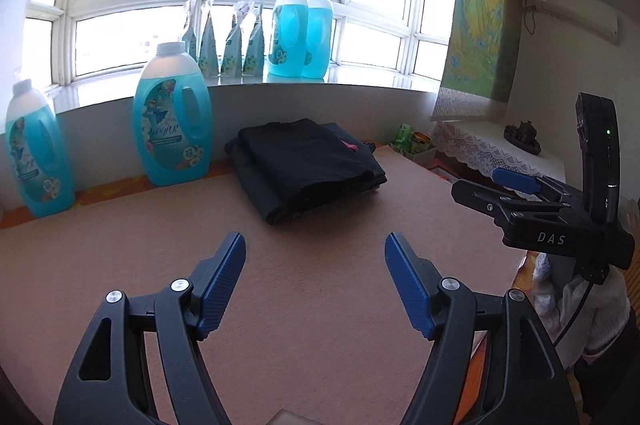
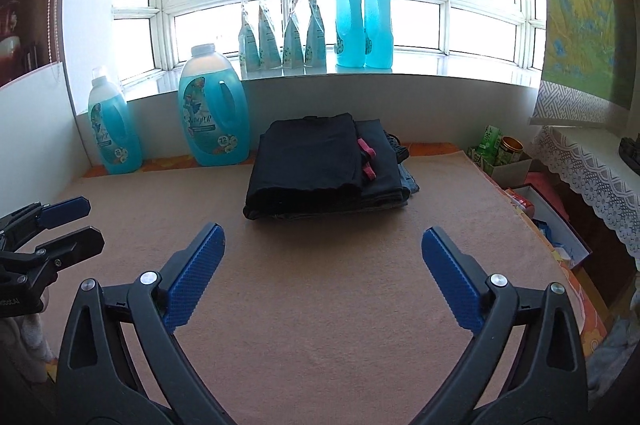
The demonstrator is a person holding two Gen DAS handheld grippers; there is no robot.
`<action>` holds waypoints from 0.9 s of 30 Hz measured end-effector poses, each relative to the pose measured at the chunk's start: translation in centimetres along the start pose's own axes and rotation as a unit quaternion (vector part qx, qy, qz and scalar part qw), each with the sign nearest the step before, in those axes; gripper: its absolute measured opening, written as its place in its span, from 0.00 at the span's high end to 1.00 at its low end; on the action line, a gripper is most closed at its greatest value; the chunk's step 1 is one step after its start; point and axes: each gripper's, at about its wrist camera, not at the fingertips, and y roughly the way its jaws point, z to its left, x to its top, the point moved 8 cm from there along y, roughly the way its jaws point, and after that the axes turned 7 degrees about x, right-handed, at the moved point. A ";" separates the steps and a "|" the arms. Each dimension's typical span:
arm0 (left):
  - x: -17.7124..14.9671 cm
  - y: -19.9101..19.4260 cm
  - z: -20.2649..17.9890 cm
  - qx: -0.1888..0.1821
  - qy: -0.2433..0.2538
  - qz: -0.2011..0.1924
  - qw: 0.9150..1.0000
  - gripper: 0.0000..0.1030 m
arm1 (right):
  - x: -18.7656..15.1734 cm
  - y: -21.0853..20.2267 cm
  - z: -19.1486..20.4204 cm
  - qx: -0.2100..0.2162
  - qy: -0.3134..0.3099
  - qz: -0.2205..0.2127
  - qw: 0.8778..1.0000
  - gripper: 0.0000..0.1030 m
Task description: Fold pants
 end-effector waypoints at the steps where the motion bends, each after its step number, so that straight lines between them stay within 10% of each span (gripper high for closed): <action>1: -0.4 -0.5 0.0 0.002 0.000 0.000 1.000 0.30 | -0.3 -0.5 0.4 0.001 0.000 -0.002 1.000 0.02; 27: -9.1 -8.3 5.1 0.088 -0.073 0.014 0.993 0.21 | -7.6 -5.5 3.7 -0.043 0.028 -0.005 0.999 0.00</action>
